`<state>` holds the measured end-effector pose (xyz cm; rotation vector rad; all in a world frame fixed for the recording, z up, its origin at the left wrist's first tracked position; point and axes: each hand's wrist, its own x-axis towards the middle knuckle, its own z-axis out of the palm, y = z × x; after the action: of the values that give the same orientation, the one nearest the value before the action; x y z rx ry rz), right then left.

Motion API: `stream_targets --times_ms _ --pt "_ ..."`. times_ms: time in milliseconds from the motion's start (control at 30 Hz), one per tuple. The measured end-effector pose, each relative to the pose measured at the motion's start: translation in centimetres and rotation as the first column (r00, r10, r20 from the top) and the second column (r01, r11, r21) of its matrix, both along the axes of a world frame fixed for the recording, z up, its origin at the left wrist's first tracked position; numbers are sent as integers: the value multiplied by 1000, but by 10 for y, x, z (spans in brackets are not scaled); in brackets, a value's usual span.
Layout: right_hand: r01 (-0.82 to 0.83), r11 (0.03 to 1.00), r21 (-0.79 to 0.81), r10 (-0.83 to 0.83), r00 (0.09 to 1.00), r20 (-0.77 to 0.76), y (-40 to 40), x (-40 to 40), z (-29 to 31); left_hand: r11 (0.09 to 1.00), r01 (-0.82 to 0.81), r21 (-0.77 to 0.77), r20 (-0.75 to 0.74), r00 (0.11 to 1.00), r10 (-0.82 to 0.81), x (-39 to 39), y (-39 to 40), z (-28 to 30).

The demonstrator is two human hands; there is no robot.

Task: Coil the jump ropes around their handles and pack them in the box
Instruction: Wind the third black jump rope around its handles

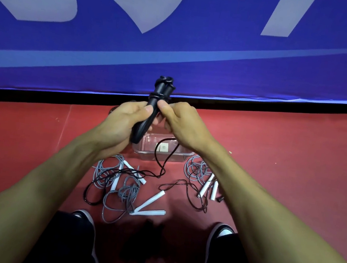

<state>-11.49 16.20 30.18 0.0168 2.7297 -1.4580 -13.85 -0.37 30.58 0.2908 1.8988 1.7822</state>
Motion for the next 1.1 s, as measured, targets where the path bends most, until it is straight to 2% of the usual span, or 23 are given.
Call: stream_targets --times_ms 200,333,467,567,667,700,767,833,867,967,1033,1100 --pt "-62 996 -64 68 993 100 -1 -6 -7 1000 4 -7 -17 1000 -4 -3 -4 -3" --pt "-39 986 -164 75 973 219 1 -1 -5 994 -45 -103 -78 996 37 -3 -5 -4" --pt "-84 969 -234 149 949 277 2 3 1 956 -71 -284 -186 982 18 -3 -6 -9" --pt "-124 942 -312 216 935 280 2 4 6 959 18 -284 -124 991 -56 -2 -6 -9" --pt "-109 911 -398 249 914 319 3 4 11 959 0 -285 -101 994 -30 -5 -8 -7" --pt "-122 933 -338 233 921 311 2 5 11 944 -18 -329 -156 987 -35 -4 -8 -7" --pt "-133 986 -99 152 960 233 -3 7 6 873 -68 -483 -319 942 -103 -1 -6 -10" --pt "-84 993 78 73 988 137 -6 6 0 833 -125 -538 -419 898 -136 1 -4 -13" --pt "-57 995 86 47 992 114 -6 4 -3 853 -112 -509 -403 907 -122 1 -3 -12" --pt "-33 999 -5 34 998 53 -6 1 -1 970 15 -244 -172 983 -58 -1 -3 -3" --pt "-49 999 -13 49 999 -1 -7 0 1 994 42 -97 -10 999 -43 1 -1 2" --pt "-41 999 17 41 999 -12 -8 2 0 996 62 -65 64 996 -58 2 -1 1"
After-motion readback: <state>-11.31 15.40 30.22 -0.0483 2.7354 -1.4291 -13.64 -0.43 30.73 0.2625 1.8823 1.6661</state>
